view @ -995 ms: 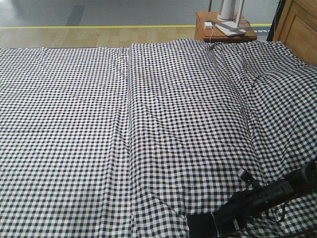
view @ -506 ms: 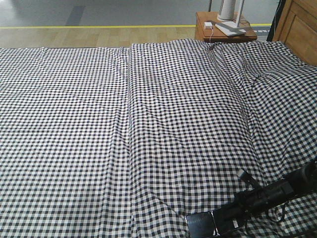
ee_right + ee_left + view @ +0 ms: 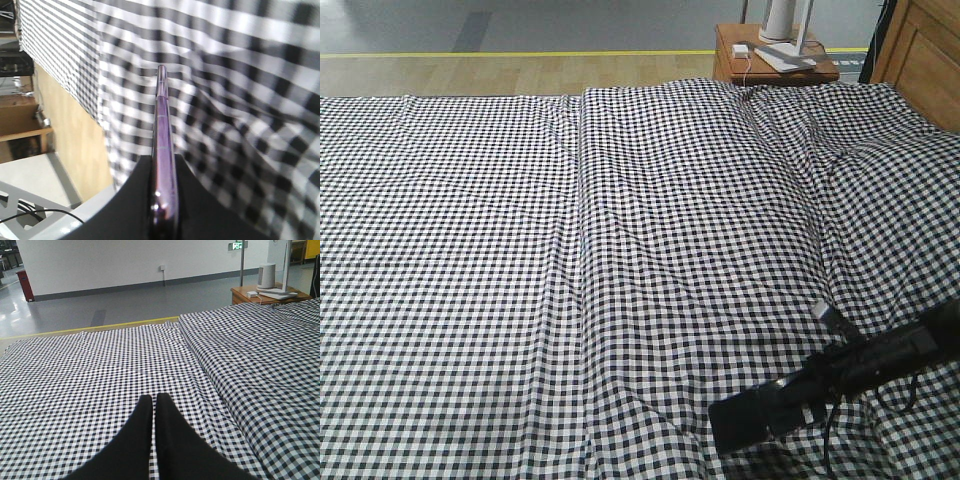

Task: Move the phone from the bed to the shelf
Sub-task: 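Close the right gripper on the black phone, then lift the phone up off the bed with the right gripper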

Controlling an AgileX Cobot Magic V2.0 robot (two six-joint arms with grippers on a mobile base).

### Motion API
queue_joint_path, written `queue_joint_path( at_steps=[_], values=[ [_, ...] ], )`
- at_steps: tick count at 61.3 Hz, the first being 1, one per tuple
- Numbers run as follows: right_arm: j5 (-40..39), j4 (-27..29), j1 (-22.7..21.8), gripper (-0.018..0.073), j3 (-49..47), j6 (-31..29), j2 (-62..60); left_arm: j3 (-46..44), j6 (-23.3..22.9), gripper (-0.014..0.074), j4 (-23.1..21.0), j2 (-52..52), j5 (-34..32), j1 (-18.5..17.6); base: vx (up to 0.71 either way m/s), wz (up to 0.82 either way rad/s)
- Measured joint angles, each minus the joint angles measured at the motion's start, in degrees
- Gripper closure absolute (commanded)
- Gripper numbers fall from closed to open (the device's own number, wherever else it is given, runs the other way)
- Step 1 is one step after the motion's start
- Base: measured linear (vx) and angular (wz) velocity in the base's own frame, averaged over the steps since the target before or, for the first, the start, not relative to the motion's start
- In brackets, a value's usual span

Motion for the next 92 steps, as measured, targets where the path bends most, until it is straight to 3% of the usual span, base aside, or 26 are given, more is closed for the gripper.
queue_joint_path(
  at_steps=[12,34,63,92],
  values=[
    [0.15,-0.19,0.80,0.0561,4.37,1.00,-12.87,0.00,0.00,0.0596,0.00,0.00,0.00,0.00,0.00,0.00],
    [1.91,-1.48,5.89,0.0561,5.67,9.06,-37.61,0.00,0.00,0.0596,0.00,0.00,0.00,0.00,0.00,0.00],
    [4.46,-0.19,22.71,0.0561,5.81,18.68,-59.61,0.00,0.00,0.0596,0.00,0.00,0.00,0.00,0.00,0.00],
    [5.92,0.61,36.93,0.0561,5.86,24.32,-71.16,0.00,0.00,0.0596,0.00,0.00,0.00,0.00,0.00,0.00]
  ],
)
